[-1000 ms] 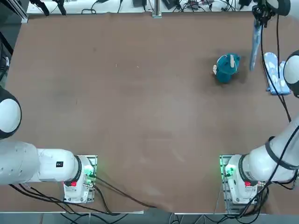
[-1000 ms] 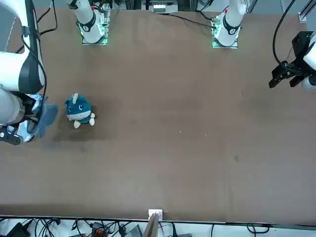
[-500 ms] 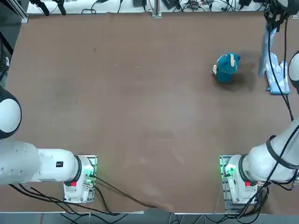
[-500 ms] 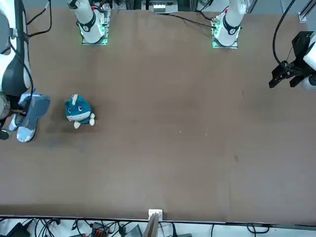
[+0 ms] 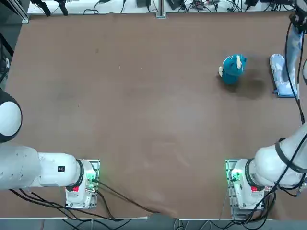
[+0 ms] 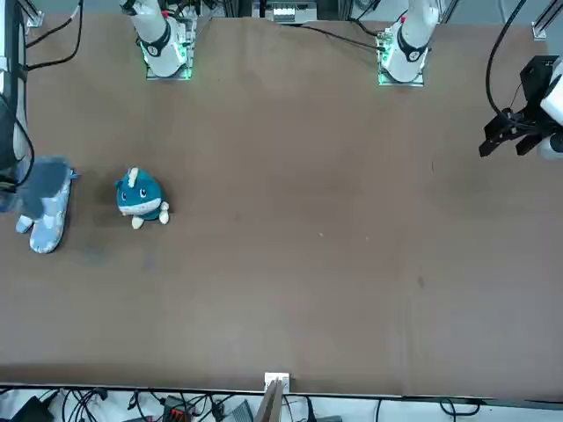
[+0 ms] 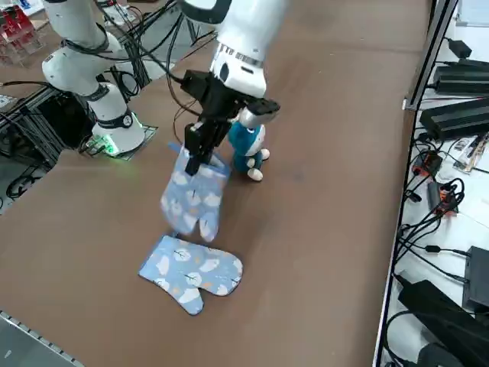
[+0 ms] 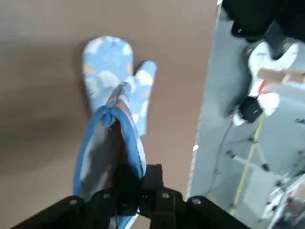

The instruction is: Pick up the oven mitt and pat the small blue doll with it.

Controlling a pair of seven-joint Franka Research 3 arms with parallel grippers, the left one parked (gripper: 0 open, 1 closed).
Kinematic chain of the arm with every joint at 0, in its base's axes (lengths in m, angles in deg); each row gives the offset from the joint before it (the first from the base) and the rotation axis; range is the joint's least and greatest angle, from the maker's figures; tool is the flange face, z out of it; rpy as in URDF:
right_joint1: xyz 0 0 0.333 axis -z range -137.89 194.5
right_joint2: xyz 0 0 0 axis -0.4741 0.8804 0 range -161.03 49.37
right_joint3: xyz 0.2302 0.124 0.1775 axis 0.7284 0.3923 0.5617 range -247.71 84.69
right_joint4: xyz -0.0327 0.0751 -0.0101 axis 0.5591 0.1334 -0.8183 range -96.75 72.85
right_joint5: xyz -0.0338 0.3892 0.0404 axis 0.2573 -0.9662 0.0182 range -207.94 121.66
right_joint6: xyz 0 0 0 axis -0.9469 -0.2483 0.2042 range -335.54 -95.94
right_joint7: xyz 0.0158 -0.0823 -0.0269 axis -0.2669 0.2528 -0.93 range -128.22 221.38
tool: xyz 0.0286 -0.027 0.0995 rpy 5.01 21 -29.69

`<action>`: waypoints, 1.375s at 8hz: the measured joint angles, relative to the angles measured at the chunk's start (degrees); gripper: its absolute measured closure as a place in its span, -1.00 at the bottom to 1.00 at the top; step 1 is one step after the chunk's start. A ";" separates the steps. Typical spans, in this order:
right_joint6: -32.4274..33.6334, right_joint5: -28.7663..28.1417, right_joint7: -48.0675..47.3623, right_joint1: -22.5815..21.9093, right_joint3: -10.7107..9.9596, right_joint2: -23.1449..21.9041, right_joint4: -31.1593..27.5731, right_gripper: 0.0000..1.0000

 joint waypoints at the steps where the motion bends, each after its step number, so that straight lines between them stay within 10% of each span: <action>1: -5.36 3.81 0.98 1.52 0.00 -1.24 -4.01 0.93; 6: -35.07 27.32 1.33 11.80 -0.14 -6.71 -23.94 0.93; 11: -41.10 33.68 -7.89 13.93 1.17 -4.03 -29.23 0.93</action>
